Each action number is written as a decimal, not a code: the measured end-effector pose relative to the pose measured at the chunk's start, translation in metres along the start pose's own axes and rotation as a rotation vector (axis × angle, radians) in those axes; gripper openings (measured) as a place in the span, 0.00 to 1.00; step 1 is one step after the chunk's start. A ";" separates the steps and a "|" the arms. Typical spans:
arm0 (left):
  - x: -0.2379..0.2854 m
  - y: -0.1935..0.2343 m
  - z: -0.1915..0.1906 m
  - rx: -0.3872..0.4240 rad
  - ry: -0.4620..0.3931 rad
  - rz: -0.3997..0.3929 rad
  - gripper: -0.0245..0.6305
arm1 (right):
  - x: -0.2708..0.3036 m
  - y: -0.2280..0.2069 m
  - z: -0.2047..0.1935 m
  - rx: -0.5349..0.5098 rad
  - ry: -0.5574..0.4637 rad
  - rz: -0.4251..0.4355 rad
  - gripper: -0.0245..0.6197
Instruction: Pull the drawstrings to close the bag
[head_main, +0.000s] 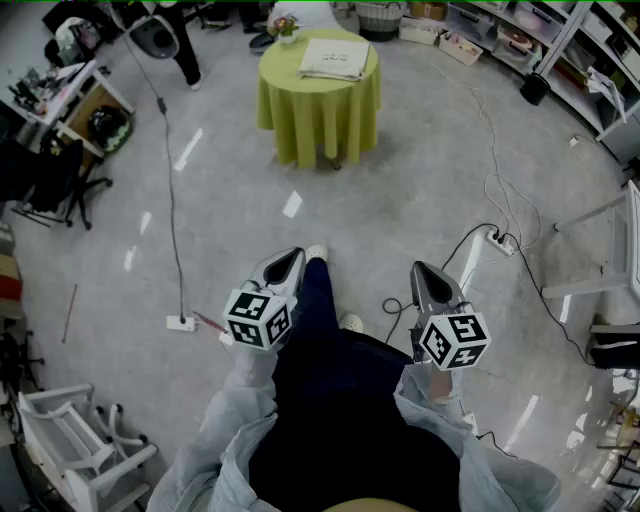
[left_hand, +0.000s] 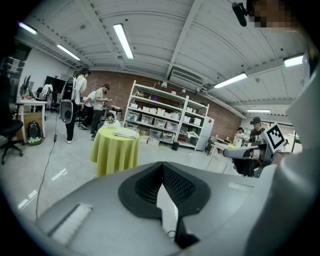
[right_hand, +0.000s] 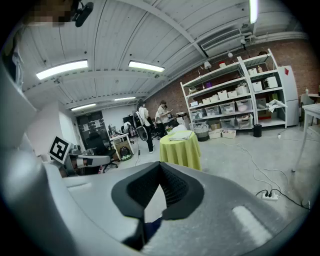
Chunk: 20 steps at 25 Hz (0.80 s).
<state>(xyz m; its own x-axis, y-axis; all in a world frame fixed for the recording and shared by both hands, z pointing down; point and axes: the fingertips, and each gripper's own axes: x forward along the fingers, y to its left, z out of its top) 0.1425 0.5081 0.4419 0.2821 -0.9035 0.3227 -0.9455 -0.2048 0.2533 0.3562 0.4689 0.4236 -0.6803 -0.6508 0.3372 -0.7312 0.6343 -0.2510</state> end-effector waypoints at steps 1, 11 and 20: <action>0.001 -0.001 0.001 -0.005 -0.008 0.001 0.06 | 0.001 -0.003 0.001 -0.001 0.000 -0.001 0.04; 0.003 0.001 -0.004 -0.019 -0.010 0.001 0.06 | 0.012 0.002 0.001 -0.009 0.020 0.008 0.04; 0.003 -0.006 -0.016 -0.052 -0.009 -0.043 0.41 | 0.016 -0.003 -0.007 0.059 0.006 0.017 0.35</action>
<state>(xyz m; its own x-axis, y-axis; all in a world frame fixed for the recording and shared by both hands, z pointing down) 0.1512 0.5127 0.4556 0.3206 -0.8975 0.3027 -0.9226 -0.2236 0.3142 0.3482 0.4593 0.4362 -0.6928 -0.6374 0.3373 -0.7210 0.6199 -0.3096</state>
